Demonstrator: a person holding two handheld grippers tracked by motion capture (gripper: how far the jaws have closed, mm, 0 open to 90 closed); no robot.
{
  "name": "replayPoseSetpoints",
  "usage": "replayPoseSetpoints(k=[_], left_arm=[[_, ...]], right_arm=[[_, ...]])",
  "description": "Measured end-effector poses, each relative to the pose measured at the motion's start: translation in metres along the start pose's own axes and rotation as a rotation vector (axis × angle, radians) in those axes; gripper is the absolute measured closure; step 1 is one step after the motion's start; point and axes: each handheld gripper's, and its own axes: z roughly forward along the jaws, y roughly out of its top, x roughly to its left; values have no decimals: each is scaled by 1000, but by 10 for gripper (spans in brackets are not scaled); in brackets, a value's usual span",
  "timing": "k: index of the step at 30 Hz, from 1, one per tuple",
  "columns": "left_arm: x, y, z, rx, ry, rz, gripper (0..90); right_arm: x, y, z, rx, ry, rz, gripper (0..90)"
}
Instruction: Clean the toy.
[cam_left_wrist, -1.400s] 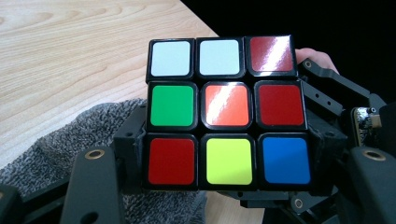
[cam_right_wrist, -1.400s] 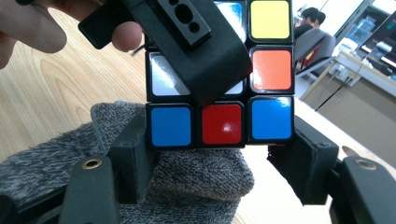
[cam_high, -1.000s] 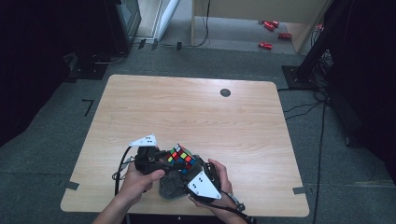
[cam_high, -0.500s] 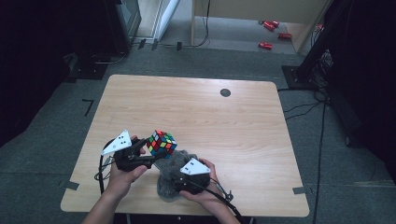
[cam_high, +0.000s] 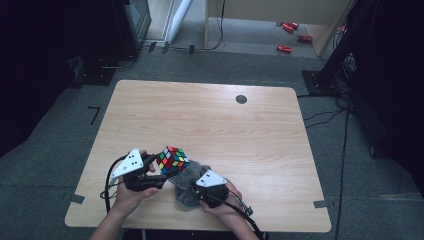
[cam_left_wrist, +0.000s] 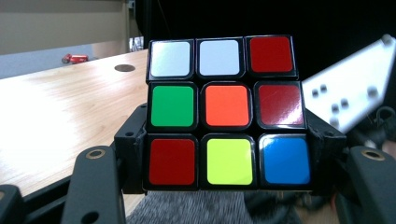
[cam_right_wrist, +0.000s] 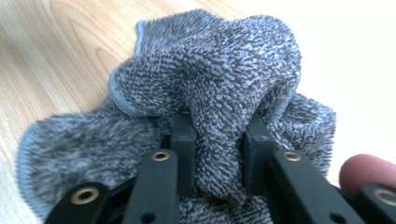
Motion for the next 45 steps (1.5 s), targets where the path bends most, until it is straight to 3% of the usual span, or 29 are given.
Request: replayPoseSetpoints(k=[2, 5, 9, 11, 15, 18, 19, 22, 24, 26, 29, 32, 35, 38, 41, 44, 45], left_arm=[[0, -2, 1, 1, -4, 8, 343], [-2, -5, 5, 15, -1, 25, 343], [-11, -10, 14, 42, 5, 91, 343], [-18, -12, 19, 53, 3, 122, 343], [-33, -14, 31, 81, -24, 191, 343], [-47, -16, 36, 95, -39, 249, 343], [-49, -16, 37, 92, -48, 247, 344], [-48, -13, 33, 70, -63, 240, 344], [-44, -11, 30, 48, -55, 223, 344], [-41, -11, 28, 51, -44, 217, 344], [-42, -16, 31, 86, -22, 247, 344], [-46, -16, 34, 85, -30, 251, 344], [-49, -15, 35, 86, -39, 267, 344], [-47, -17, 37, 92, -50, 261, 344], [-42, -22, 41, 109, -59, 251, 344], [-41, -24, 47, 111, -69, 234, 344], [-41, -25, 49, 110, -73, 231, 344]], right_arm=[[-10, 1, -11, -38, -2, 36, 747], [-28, 6, -35, -165, 6, 96, 748], [-36, 17, -71, -338, 12, 74, 747], [-36, 25, -85, -399, 16, 78, 744], [-34, 33, -96, -470, 112, 134, 738], [-27, 34, -90, -432, 152, 120, 745], [-26, 34, -86, -409, 146, 117, 748], [-32, 29, -80, -383, 148, 184, 750], [-38, 25, -77, -344, 109, 201, 750], [-41, 21, -74, -321, 108, 226, 750], [-32, 24, -78, -349, 128, 198, 752], [-21, 31, -84, -383, 134, 145, 750], [-26, 28, -82, -392, 122, 167, 748], [-32, 17, -73, -348, 72, 188, 750], [-33, 11, -69, -340, 73, 196, 749], [-30, 9, -71, -372, 78, 186, 745], [-29, 9, -72, -380, 58, 176, 739]])
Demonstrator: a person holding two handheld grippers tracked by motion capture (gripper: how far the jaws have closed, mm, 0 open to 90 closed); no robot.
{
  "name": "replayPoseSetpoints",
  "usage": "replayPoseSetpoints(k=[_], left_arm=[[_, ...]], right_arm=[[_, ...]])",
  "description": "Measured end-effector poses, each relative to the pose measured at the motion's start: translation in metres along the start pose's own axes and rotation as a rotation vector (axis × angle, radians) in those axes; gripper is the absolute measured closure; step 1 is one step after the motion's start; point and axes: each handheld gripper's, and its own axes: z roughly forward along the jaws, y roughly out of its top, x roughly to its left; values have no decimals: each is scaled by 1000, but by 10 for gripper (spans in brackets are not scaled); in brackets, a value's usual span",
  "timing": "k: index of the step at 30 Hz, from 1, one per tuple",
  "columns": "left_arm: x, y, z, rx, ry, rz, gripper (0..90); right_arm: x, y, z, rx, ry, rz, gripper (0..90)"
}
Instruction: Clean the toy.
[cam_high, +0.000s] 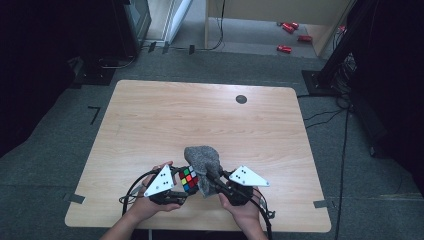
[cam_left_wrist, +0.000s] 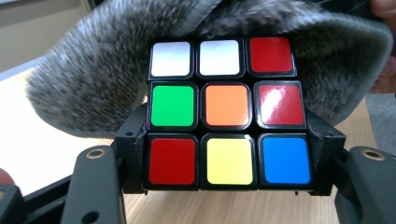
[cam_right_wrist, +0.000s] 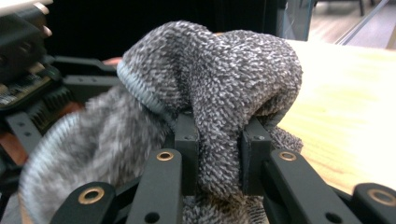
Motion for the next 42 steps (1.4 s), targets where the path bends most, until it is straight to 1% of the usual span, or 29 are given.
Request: replayPoseSetpoints(k=[2, 4, 5, 8, 9, 10, 11, 13, 15, 17, 18, 19, 23, 24, 26, 28, 29, 33, 34, 35, 37, 38, 39, 40, 42], left_arm=[[0, -2, 3, 12, -3, 11, 344], [0, -5, 6, 23, -9, 6, 344], [-1, -5, 7, 27, -6, 4, 344], [-1, -6, 12, 35, 8, 5, 344], [0, -7, 14, 34, 7, -1, 344], [1, -7, 15, 34, 6, -8, 344], [1, -7, 16, 32, 4, -13, 344], [1, -9, 17, 32, 4, -23, 344], [0, -11, 17, 39, 12, -18, 344], [-1, -12, 15, 46, 16, -18, 344], [-1, -12, 15, 47, 17, -19, 344], [-1, -13, 14, 48, 15, -26, 344], [1, -19, 12, 60, 13, -48, 344], [1, -18, 10, 56, 15, -54, 344], [0, -15, 5, 37, 21, -52, 344], [-2, -11, -1, 3, 19, -69, 344], [-3, -10, -4, -8, 23, -68, 344], [-2, -7, -11, -34, 29, -67, 344], [-1, -8, -12, -39, 27, -74, 344], [1, -8, -13, -44, 24, -80, 344], [3, -8, -14, -60, 17, -103, 344], [3, -8, -13, -65, 11, -111, 344], [1, -7, -12, -62, 11, -108, 344], [-2, -7, -11, -53, 14, -94, 344], [-8, -6, -7, -51, -1, -81, 344]], right_arm=[[2, -3, -1, -11, -41, -10, 734], [4, -9, -1, -6, -66, -18, 735], [3, -11, 0, -3, -66, -12, 735], [-6, -14, 3, 5, -51, 6, 737], [-9, -15, 5, 10, -63, -3, 736], [-9, -16, 6, 17, -94, -31, 737], [-8, -16, 6, 18, -112, -46, 737], [-6, -14, 6, -7, -102, -46, 736], [-4, -12, 7, -11, -82, -51, 735], [-5, -13, 9, 5, -80, -58, 735], [-6, -15, 10, 17, -84, -56, 734], [-5, -18, 12, 31, -97, -63, 734], [0, -21, 18, 71, -123, -119, 733], [1, -22, 19, 72, -121, -107, 732], [1, -20, 20, 68, -107, -81, 724], [1, -15, 16, 44, -79, -36, 722], [1, -13, 14, 36, -72, -31, 722], [6, -5, 11, 45, -77, -68, 726], [8, -4, 11, 47, -78, -81, 727], [9, -2, 11, 52, -77, -83, 728], [10, 1, 9, 50, -66, -78, 729], [10, 2, 8, 48, -58, -65, 729], [9, 4, 6, 45, -48, -51, 728], [9, 5, 4, 40, -35, -42, 727], [10, 8, 2, 28, -16, -52, 723]])
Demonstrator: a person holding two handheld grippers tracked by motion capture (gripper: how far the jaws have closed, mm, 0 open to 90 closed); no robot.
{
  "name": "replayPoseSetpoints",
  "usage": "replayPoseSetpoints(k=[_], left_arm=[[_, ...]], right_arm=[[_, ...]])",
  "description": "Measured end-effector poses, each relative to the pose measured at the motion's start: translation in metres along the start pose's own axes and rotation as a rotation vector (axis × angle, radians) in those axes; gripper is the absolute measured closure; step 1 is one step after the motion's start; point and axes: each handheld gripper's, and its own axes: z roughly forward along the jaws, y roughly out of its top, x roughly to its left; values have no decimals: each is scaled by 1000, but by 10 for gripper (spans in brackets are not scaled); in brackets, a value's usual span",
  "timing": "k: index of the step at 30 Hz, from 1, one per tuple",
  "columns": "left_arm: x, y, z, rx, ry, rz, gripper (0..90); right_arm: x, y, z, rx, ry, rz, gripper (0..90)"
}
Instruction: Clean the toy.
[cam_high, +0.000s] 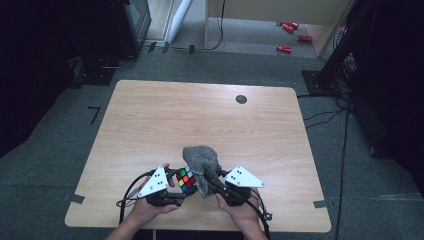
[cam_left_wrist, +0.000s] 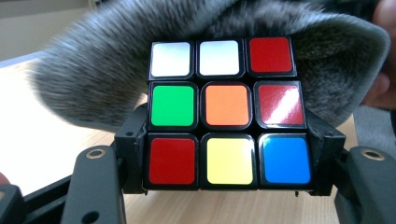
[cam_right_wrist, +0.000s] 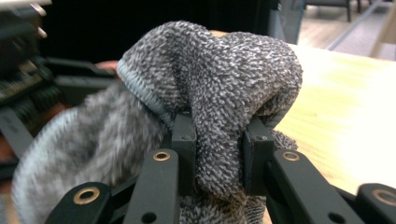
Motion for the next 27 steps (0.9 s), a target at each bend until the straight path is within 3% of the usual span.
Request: replayPoseSetpoints(k=[3, 6, 9, 12, 20, 23, 27], left_arm=[[-3, 2, 2, -8, -1, 6, 344], [2, 3, -2, -25, 4, -17, 344], [8, 4, -5, -46, 17, -45, 344], [10, 4, -3, -61, 5, -66, 344], [3, 7, -3, -69, 0, -44, 344], [6, 8, -4, -78, 6, -61, 344], [9, 7, -5, -80, 12, -79, 344]], right_arm=[[-1, 1, -1, -7, -22, -9, 724], [-7, -3, 2, 2, -26, 19, 727], [-10, -6, 3, 8, -31, 17, 726], [-12, -6, 1, 7, -24, 23, 726], [-16, -5, 0, -22, -5, 68, 725], [-17, -11, 5, -1, -17, 55, 725], [-15, -9, 3, 0, 0, 73, 727]])
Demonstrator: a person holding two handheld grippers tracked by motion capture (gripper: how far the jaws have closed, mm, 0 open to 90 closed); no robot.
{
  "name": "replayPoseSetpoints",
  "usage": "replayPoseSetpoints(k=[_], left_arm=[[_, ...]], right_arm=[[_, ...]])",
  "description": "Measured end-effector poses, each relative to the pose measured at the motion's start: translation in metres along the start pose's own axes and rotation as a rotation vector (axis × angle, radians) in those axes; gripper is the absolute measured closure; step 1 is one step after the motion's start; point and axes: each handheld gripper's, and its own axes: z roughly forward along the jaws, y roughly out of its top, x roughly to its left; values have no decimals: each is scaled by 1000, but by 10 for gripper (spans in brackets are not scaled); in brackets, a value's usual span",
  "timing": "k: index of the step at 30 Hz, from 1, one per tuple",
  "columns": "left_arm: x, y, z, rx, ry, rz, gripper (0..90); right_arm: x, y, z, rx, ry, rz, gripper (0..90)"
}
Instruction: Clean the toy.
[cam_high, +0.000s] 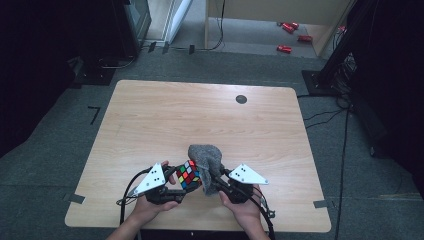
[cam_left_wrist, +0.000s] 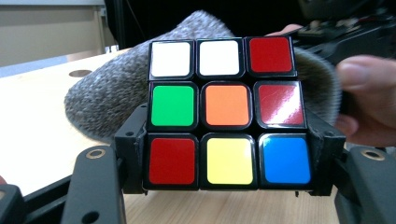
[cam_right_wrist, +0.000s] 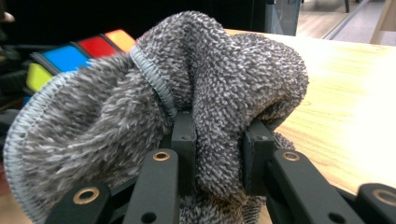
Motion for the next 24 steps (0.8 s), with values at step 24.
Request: replayPoseSetpoints(k=[24], left_arm=[[-6, -2, 7, 61, -11, -17, 343]], right_arm=[[5, 16, -7, -17, 33, -2, 724]])
